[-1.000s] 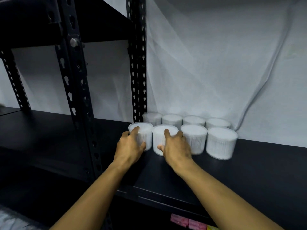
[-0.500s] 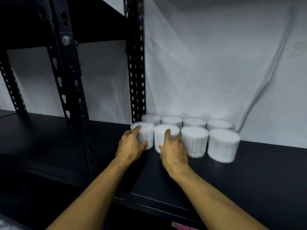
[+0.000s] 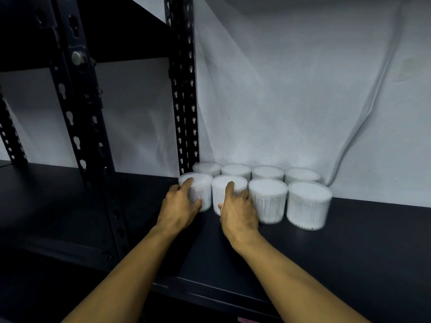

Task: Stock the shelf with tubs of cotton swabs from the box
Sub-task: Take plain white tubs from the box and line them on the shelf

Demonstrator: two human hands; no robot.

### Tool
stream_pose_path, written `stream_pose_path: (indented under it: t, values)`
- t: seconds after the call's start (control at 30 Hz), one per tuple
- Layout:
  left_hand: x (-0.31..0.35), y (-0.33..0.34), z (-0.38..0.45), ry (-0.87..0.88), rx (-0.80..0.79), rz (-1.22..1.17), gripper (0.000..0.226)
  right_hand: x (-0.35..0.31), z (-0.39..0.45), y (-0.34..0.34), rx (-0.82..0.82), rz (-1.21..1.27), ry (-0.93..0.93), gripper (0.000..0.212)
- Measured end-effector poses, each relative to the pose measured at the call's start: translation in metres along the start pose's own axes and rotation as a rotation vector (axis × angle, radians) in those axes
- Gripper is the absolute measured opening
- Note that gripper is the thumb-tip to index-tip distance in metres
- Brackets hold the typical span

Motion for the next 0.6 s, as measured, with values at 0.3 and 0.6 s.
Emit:
stream_pose_path:
  t: [0.3,0.6]
  values:
    - [0.001,0.000,-0.001,0.014,-0.007,0.005,0.076,0.002,-0.002,-0.004,-0.022,0.013,-0.009,0.071]
    - [0.032,-0.028,-0.046,0.072,0.086,-0.006,0.069,0.013,-0.037,-0.037,0.125,-0.109,-0.236,0.069]
Point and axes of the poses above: each hand's wrist, its own z-axis towards the middle knuckle, its own y-axis out of the palm, x = y × z, the point moved 4 cm from there along z, towards the middle knuckle, and after that the axes turned 4 degrees about x, right-handed, at the moved point
